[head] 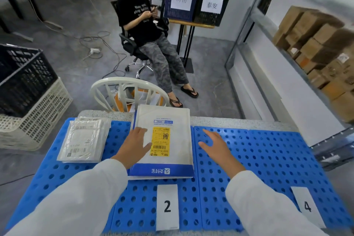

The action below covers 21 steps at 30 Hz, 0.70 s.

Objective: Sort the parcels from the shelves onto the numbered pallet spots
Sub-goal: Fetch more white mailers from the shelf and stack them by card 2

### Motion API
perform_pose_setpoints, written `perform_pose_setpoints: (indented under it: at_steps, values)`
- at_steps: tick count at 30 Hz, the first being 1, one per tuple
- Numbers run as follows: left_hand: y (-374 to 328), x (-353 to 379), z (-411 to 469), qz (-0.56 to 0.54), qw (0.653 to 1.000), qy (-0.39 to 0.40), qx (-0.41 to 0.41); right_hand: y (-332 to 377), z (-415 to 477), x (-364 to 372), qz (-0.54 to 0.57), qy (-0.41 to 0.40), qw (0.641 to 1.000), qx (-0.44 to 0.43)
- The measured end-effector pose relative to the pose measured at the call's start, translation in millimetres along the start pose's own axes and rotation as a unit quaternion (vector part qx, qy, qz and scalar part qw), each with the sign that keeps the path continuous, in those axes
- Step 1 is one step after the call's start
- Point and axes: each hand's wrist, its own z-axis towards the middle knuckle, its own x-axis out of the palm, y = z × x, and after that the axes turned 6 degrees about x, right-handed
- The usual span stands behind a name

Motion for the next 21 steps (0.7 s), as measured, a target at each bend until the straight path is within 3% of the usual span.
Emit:
perform_pose_setpoints:
  at_steps: [5,12,21]
  values:
    - [-90.4,-12.5,2.3,0.116,0.984,0.036,0.127,-25.1,-43.8,-51.0,-0.074,-0.034,0.996,-0.027]
    - [-224.0,3.7,-25.0,0.128,0.952,0.038,0.276,-78.4,-129.5,-117.4,-0.1,-0.099,0.99,-0.002]
    - [-368.7,77.2,-89.8,0.116,0.901,0.089,0.408,-169.6,-267.6,-166.2,-0.026,-0.186,0.98,0.063]
